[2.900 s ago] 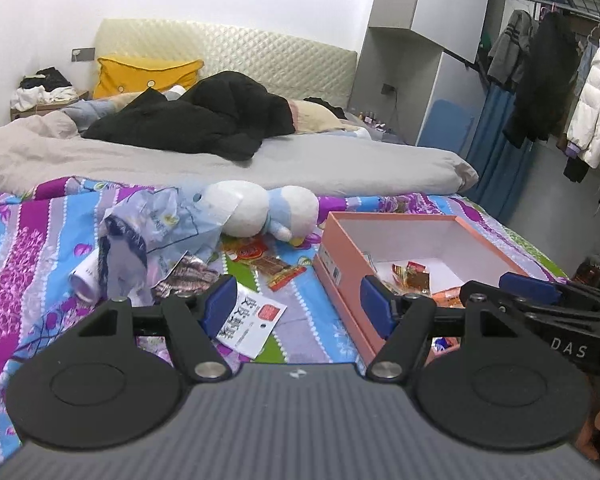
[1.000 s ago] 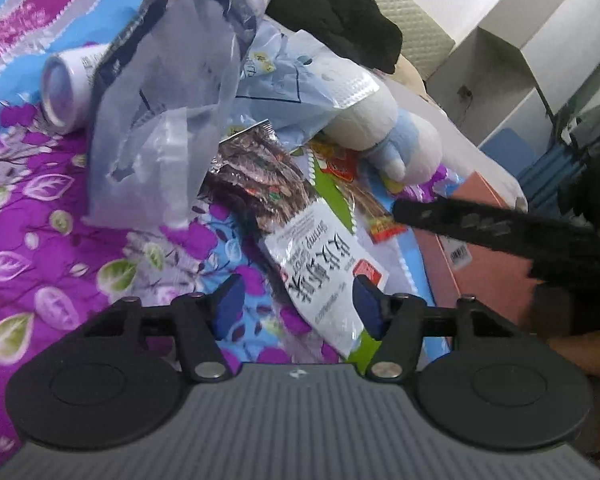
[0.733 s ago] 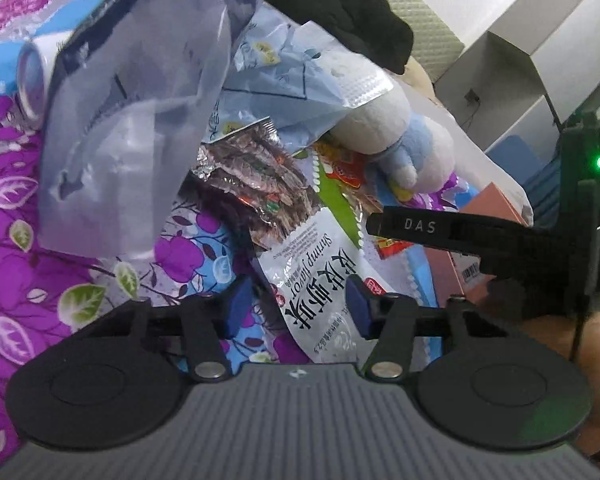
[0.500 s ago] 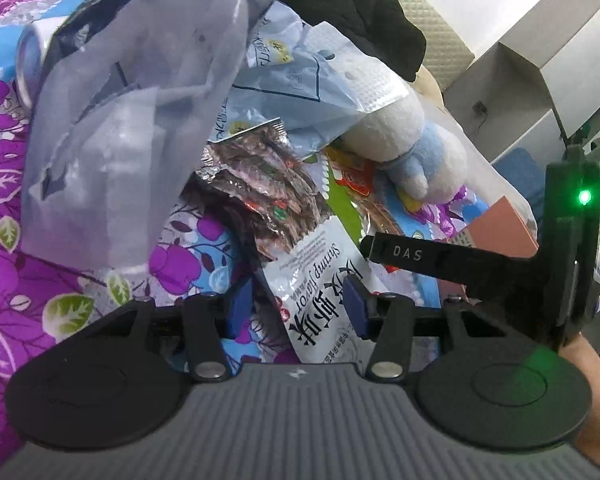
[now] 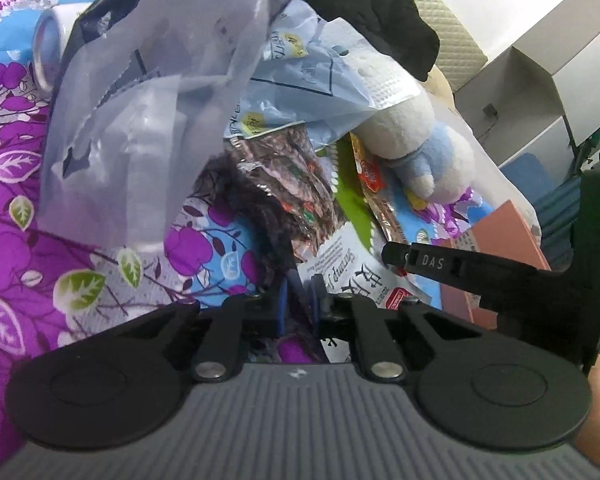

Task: Organize snacks
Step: 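Grasp the white shrimp-flavour packet with the left gripper while the right gripper grasps a red-labelled strip pack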

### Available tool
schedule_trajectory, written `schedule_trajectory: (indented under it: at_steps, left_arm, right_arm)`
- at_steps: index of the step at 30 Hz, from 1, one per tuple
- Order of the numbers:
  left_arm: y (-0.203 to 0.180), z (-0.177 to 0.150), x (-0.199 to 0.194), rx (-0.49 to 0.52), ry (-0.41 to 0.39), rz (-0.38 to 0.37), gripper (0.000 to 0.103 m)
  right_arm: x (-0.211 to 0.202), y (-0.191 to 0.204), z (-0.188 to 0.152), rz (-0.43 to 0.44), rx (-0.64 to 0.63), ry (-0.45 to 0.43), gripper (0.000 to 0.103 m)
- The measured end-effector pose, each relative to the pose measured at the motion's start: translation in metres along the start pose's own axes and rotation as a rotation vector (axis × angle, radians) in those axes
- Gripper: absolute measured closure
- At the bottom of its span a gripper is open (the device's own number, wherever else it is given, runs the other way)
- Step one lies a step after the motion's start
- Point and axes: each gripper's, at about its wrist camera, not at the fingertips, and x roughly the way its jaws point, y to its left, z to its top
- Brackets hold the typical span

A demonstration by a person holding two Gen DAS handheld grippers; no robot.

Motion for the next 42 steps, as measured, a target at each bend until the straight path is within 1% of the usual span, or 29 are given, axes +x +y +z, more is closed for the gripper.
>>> schedule_trajectory:
  at_steps: [8,14,25,30,33,40,42]
  left_arm:
    - [-0.004,-0.014,-0.031,-0.007,0.003,-0.012,0.093]
    - [-0.005,-0.026,-0.063,-0.013,-0.002,-0.007,0.095]
    - [-0.003,-0.061,-0.123,-0.008,0.002,-0.02,0.096]
    - [0.005,-0.074,-0.153,-0.022,-0.01,-0.022,0.097]
    - [0.008,-0.083,-0.171,-0.016,-0.015,-0.018,0.097]
    - [0.022,-0.105,-0.214,-0.032,0.013,-0.007,0.097]
    - [0.028,-0.11,-0.224,-0.06,0.021,-0.015,0.097]
  right_arm:
    - [-0.036,0.007,-0.014,0.014,-0.023,-0.02,0.093]
    - [-0.069,0.013,-0.032,0.03,-0.03,-0.03,0.094]
    - [-0.124,0.027,-0.078,0.029,-0.054,-0.019,0.094]
    - [-0.143,0.036,-0.096,0.052,-0.042,-0.004,0.094]
    - [-0.156,0.046,-0.107,0.067,-0.069,-0.012,0.094]
    - [-0.187,0.054,-0.141,0.104,-0.081,0.014,0.094]
    - [-0.198,0.057,-0.151,0.108,-0.094,0.018,0.094]
